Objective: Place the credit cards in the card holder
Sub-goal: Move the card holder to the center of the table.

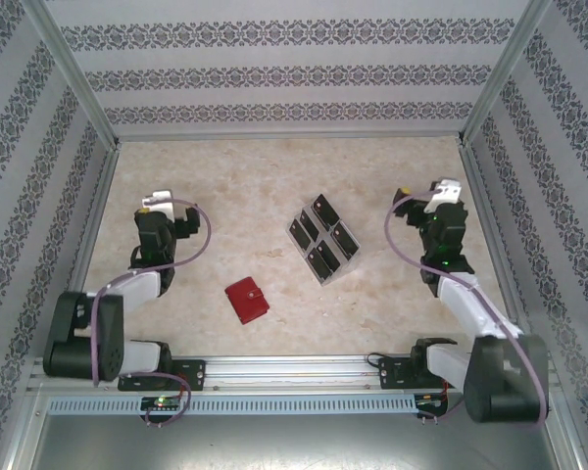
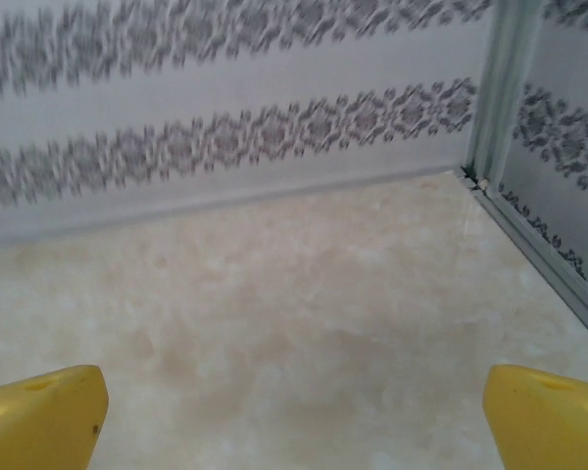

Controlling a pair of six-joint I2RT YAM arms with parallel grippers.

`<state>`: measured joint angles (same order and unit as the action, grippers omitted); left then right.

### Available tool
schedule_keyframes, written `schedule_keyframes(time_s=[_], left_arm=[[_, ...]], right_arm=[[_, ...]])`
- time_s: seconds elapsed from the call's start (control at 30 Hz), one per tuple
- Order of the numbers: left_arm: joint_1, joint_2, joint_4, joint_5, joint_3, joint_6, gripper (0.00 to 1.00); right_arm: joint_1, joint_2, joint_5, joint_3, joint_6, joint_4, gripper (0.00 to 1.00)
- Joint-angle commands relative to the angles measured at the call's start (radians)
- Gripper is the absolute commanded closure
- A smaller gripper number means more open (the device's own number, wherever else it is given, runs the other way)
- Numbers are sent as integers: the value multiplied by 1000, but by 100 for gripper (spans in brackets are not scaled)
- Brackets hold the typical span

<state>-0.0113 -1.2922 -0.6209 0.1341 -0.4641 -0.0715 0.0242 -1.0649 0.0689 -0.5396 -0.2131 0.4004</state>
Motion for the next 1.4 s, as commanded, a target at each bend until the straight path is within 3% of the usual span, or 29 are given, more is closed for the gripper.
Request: schedule_keyframes(time_s=[0.0,0.07,0.17,0.23,0.37,0.47,0.63,0.97,1.37], left_arm=[[4,105,292,45,-90,-162,0],[1,158,463,20,-150,-265,0],[-1,214,660,-48,-210,-384,0],[-3,227,801,-83,-250,-456,0],[-9,205,1009,-167,-308,-538,1],[-12,176,1064,-202,-308,-573,0],[-16,110,1065,-258,-296,-610,0],[-27,66,1037,-285,-294,-631,0],[-32,82,1026,-279,-277,-626,0]], right_arm=[[21,83,-1,-81,-248,-302,2],[12,113,-150,-111,-251,-340,2],[-76,109,-261,-181,-245,-464,3],[-199,80,-244,-249,-216,-580,8],[-528,-45,-87,-354,-186,-780,14],[-731,-182,-29,-404,-222,-816,18],[-933,-451,-54,-542,-257,-854,22],[-1049,-776,-192,-688,-311,-821,25],[-1061,-889,-273,-727,-330,-781,32]])
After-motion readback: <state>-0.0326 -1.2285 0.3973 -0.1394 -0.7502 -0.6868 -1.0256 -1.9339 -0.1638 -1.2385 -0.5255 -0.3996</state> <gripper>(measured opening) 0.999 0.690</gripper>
